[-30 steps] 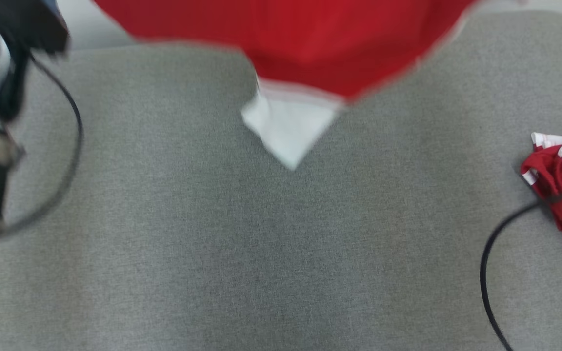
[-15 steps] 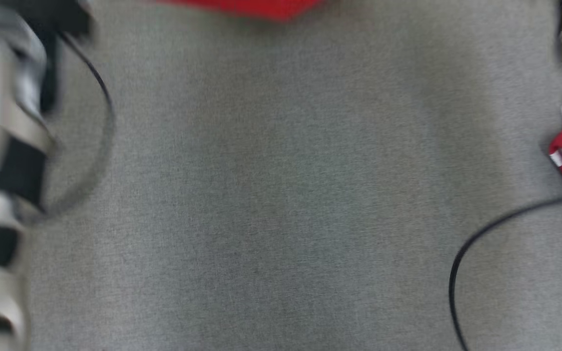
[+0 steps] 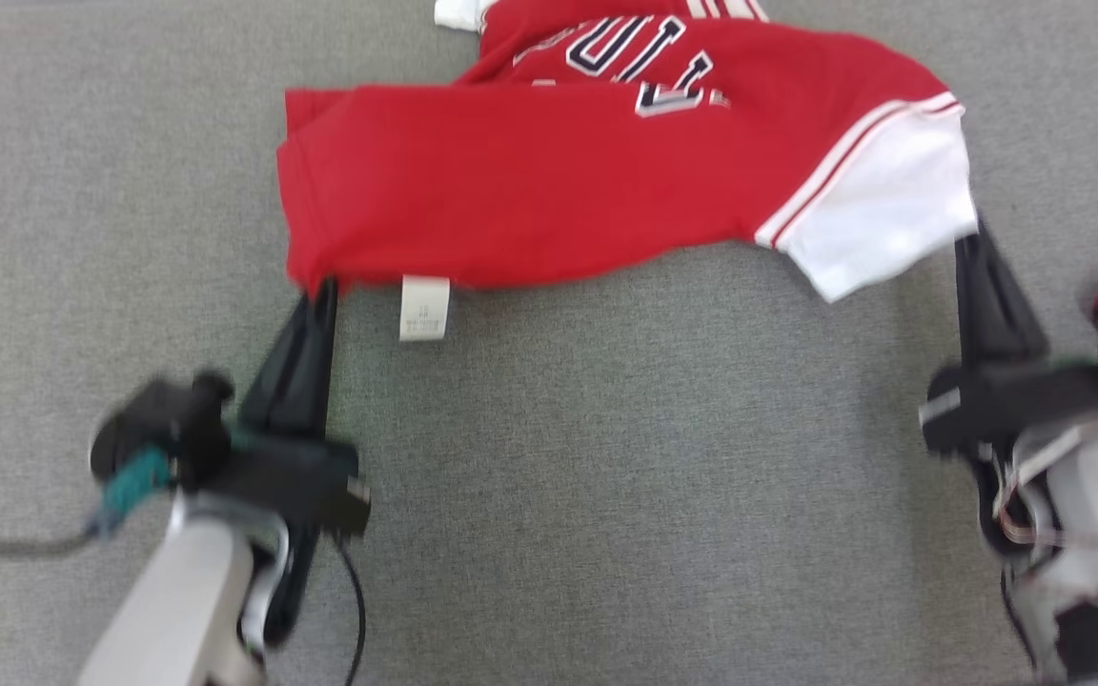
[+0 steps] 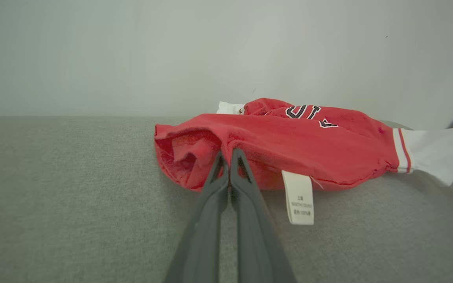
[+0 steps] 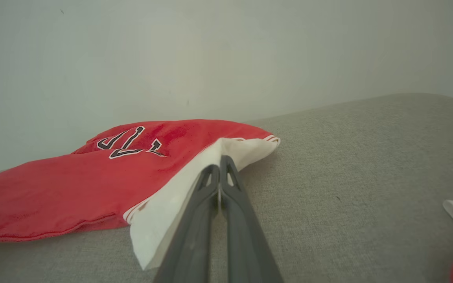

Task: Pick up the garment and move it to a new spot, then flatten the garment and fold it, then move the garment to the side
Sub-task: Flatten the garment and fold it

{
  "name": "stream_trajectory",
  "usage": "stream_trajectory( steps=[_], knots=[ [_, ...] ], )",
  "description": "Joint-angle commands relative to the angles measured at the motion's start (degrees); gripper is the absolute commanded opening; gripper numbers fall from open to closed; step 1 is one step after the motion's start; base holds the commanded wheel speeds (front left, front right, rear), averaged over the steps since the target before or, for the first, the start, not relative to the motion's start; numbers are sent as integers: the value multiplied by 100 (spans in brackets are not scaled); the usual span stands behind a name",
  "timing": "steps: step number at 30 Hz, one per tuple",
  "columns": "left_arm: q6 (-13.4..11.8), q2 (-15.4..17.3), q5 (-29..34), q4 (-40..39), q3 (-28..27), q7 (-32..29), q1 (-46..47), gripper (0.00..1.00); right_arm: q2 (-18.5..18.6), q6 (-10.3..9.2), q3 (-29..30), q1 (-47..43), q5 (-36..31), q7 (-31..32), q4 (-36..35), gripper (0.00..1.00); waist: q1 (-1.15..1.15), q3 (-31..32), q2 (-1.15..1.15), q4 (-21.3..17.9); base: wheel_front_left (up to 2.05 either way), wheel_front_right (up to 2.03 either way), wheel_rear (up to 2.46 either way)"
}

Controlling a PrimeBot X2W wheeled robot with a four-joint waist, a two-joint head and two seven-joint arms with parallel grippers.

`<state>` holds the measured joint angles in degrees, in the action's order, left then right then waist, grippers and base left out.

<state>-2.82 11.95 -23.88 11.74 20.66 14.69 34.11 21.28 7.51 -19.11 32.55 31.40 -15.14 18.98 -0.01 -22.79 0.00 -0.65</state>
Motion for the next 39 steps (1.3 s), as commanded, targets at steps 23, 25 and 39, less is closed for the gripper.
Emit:
stream_trajectory(
  steps=[23, 25, 39],
  knots=[
    [-841, 553, -494, -1820, -105, -699, -3328, 0, -552, -4, 589, -3423, 431, 655, -1512, 0, 1, 1222, 0, -56, 0, 0, 0],
    [-883, 558, -506, -1912, -74, -730, -3453, 0, -661, -4, 695, -3607, 372, 776, -1691, 0, 1, 1251, 0, -49, 0, 0, 0],
    [-979, 577, -527, -2214, 44, -902, -3587, 0, -1036, -4, 1059, -4016, 66, 1305, -2375, 0, 1, 1278, 0, -29, 0, 0, 0]
  ],
)
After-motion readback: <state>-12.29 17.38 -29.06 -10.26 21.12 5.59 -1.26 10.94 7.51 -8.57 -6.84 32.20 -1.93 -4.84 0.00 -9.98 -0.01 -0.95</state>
